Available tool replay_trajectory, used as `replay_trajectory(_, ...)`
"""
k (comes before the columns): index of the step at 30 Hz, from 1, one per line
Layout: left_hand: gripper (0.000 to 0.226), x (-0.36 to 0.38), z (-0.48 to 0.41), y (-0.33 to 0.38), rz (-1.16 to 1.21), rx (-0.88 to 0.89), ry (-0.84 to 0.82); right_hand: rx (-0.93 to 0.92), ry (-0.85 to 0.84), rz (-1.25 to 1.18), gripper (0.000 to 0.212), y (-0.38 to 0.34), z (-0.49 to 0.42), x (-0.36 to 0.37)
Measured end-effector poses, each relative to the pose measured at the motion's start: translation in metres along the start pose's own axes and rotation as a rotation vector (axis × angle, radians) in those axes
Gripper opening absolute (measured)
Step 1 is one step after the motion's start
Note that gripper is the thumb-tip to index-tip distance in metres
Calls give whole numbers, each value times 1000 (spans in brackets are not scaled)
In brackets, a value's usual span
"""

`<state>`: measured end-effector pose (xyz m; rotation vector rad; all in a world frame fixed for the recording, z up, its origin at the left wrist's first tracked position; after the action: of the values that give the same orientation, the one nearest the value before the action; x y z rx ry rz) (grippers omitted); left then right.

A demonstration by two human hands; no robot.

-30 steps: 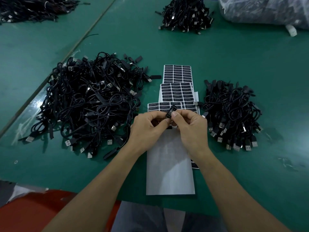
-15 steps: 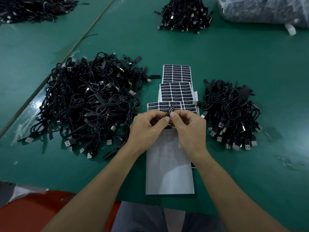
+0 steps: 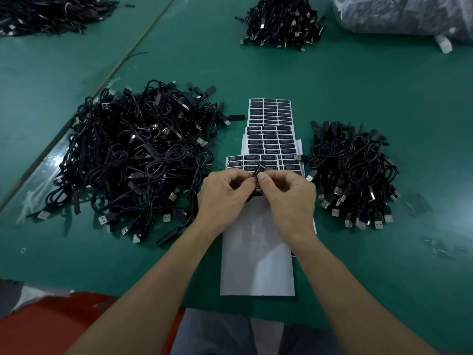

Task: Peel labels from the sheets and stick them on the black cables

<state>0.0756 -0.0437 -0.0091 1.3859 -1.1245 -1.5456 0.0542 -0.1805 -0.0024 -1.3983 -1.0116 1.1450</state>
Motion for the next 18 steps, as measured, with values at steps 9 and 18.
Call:
replay_trajectory(9, 29, -2, 1, 0, 40, 7, -14, 33, 93, 20, 16, 0, -2, -1)
replay_trajectory(18, 34, -2, 6, 2, 39, 52, -35, 36, -32, -23, 18, -5, -7, -2)
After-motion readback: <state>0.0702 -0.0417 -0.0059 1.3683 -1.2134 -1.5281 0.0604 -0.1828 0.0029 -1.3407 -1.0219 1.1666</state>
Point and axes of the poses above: each hand's wrist, its own z-axis away from the middle knuckle, its own x-axis out of the palm, y = z × x, the point moved 2 cm from there along -z, towards the middle knuckle, and after that the axes turned 7 degrees about -y, right-handed, at the moved point
